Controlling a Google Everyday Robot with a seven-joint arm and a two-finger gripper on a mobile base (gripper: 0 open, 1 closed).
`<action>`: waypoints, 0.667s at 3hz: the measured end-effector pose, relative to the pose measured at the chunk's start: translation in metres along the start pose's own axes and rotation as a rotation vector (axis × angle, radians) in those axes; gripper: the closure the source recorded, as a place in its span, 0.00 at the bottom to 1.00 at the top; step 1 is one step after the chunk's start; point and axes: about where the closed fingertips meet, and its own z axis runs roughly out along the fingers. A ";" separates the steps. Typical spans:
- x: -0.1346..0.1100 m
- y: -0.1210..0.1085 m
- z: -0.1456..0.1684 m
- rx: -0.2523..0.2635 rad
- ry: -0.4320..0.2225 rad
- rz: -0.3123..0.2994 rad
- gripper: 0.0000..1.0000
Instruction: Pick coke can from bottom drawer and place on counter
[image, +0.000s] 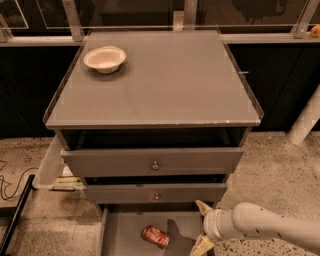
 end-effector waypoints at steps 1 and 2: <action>0.025 -0.013 0.052 0.019 -0.056 -0.027 0.00; 0.056 0.003 0.107 -0.006 -0.127 -0.003 0.00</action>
Offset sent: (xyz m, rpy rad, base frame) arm 0.0192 0.0048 -0.1719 0.1854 -0.0410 0.0310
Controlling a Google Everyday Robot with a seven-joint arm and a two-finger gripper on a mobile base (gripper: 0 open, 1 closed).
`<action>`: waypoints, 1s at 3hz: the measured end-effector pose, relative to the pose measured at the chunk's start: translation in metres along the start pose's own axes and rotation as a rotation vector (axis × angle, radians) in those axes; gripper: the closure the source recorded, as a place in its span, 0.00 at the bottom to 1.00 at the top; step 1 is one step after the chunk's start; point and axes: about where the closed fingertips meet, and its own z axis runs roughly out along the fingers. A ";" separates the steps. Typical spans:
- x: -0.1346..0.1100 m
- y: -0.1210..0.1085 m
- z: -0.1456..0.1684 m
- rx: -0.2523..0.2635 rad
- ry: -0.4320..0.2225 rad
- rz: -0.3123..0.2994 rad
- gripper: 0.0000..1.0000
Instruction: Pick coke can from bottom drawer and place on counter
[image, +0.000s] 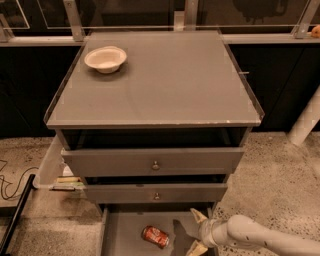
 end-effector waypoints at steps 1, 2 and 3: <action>0.000 0.001 0.005 0.004 0.002 -0.011 0.00; 0.005 0.004 0.036 -0.005 -0.006 -0.034 0.00; 0.012 0.005 0.070 -0.013 -0.030 -0.052 0.00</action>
Offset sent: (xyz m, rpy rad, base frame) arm 0.0085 0.0384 -0.0702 0.0063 -0.0196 0.0520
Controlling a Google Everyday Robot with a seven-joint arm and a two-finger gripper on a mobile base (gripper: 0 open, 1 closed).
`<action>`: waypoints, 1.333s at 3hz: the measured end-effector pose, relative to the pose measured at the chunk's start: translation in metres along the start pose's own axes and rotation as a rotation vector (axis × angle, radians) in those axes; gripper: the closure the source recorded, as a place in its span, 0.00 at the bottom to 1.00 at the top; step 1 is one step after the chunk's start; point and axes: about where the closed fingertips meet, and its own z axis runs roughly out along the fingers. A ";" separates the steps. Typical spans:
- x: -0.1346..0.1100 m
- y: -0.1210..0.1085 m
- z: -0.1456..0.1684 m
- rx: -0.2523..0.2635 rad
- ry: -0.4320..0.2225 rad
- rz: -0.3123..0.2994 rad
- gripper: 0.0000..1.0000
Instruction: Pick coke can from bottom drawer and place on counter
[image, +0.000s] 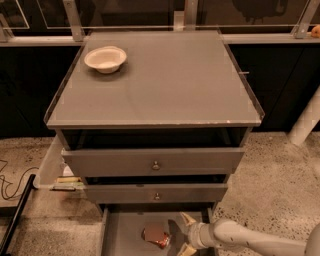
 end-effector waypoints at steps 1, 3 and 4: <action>0.009 -0.002 0.024 -0.002 -0.021 0.007 0.00; 0.024 -0.001 0.068 -0.022 -0.098 0.045 0.00; 0.026 0.004 0.090 -0.038 -0.144 0.074 0.00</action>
Offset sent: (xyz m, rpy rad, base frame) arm 0.0238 0.0241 -0.0647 0.1110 0.0070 0.0001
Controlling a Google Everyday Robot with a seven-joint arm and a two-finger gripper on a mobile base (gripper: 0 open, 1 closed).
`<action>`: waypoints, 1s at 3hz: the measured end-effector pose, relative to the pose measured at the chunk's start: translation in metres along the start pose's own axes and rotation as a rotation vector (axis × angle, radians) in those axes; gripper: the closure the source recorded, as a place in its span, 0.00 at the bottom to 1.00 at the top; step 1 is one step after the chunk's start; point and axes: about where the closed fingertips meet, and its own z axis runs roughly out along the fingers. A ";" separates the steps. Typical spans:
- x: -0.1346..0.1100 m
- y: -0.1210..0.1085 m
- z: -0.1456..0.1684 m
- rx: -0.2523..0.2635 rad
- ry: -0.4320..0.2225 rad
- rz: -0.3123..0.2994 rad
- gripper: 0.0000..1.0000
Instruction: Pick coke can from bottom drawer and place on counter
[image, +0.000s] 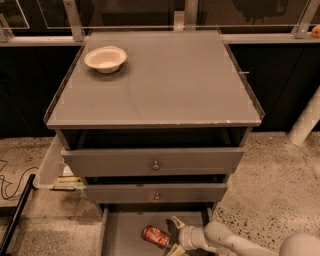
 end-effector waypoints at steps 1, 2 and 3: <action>0.001 0.010 0.019 -0.013 -0.037 0.036 0.00; -0.007 0.019 0.026 0.001 -0.055 0.047 0.00; -0.010 0.027 0.033 0.030 -0.051 0.040 0.00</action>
Offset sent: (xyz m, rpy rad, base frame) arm -0.0207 0.0429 -0.0116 0.0840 0.0128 -0.0474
